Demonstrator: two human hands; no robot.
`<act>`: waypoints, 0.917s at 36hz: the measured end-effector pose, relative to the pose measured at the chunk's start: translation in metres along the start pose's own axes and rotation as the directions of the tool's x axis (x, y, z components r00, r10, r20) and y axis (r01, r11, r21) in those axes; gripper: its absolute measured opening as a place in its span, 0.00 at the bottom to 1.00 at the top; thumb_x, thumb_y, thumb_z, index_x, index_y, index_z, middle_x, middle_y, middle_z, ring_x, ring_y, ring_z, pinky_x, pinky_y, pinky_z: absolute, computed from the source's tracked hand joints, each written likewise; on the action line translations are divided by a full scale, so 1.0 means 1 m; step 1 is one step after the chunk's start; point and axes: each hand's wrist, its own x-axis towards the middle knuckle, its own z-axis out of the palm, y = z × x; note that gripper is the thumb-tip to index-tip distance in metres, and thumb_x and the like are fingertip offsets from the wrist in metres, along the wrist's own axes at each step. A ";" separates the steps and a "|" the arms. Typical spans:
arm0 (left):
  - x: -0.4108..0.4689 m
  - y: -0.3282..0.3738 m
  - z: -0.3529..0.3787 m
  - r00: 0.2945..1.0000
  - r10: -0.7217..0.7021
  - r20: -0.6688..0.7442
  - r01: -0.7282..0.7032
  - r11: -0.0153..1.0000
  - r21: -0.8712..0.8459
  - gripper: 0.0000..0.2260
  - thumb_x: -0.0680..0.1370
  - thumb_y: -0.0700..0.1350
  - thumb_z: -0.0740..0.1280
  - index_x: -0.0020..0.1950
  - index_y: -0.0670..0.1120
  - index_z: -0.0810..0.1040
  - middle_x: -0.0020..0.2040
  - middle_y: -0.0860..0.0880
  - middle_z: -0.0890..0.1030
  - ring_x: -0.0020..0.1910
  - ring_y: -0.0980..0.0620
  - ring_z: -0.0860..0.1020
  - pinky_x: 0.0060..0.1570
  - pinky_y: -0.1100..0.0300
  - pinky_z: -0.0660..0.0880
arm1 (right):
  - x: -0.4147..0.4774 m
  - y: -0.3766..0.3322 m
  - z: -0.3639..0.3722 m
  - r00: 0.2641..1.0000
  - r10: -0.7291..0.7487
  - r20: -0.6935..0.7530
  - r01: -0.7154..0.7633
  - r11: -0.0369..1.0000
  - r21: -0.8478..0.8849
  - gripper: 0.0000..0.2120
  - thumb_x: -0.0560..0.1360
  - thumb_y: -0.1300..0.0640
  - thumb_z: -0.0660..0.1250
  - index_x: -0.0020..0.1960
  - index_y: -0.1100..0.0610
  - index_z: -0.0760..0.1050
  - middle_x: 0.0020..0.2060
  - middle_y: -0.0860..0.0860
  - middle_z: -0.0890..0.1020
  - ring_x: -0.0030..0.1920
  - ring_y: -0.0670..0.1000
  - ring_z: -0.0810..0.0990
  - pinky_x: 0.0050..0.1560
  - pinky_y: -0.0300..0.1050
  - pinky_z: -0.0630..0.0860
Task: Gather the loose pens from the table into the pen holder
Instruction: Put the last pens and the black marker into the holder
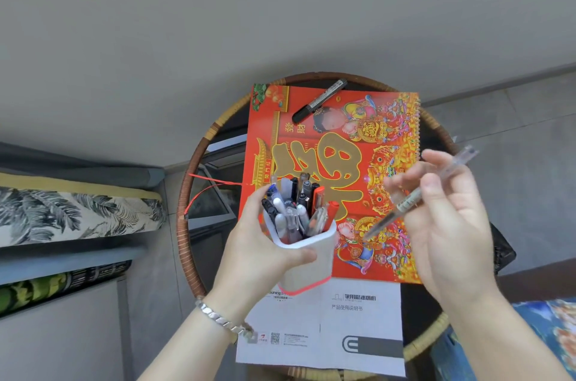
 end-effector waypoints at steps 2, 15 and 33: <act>0.001 0.000 0.000 1.000 -0.017 0.011 0.017 1.000 0.004 0.43 0.58 0.39 0.80 0.66 0.60 0.63 0.45 0.71 0.70 0.39 0.81 0.70 0.31 0.84 0.67 | 0.000 -0.002 0.006 1.000 -0.018 -0.003 0.018 0.998 0.061 0.12 0.69 0.55 0.59 0.52 0.50 0.70 0.33 0.43 0.80 0.40 0.44 0.82 0.59 0.45 0.78; -0.005 0.018 0.013 0.988 0.064 0.144 -0.074 0.995 0.065 0.37 0.60 0.40 0.78 0.57 0.67 0.64 0.47 0.70 0.74 0.44 0.84 0.68 0.37 0.83 0.67 | -0.005 0.039 0.024 0.937 -0.192 0.291 0.300 0.869 -0.394 0.25 0.74 0.61 0.65 0.62 0.36 0.68 0.57 0.34 0.77 0.66 0.39 0.71 0.64 0.32 0.66; 0.045 0.010 -0.004 0.999 0.046 0.023 -0.048 0.997 0.067 0.42 0.58 0.39 0.79 0.65 0.61 0.65 0.60 0.62 0.75 0.59 0.68 0.73 0.42 0.78 0.70 | 0.063 0.046 0.025 0.679 -0.016 0.734 0.665 0.436 -0.606 0.13 0.73 0.55 0.63 0.52 0.53 0.84 0.65 0.55 0.75 0.71 0.54 0.62 0.68 0.54 0.62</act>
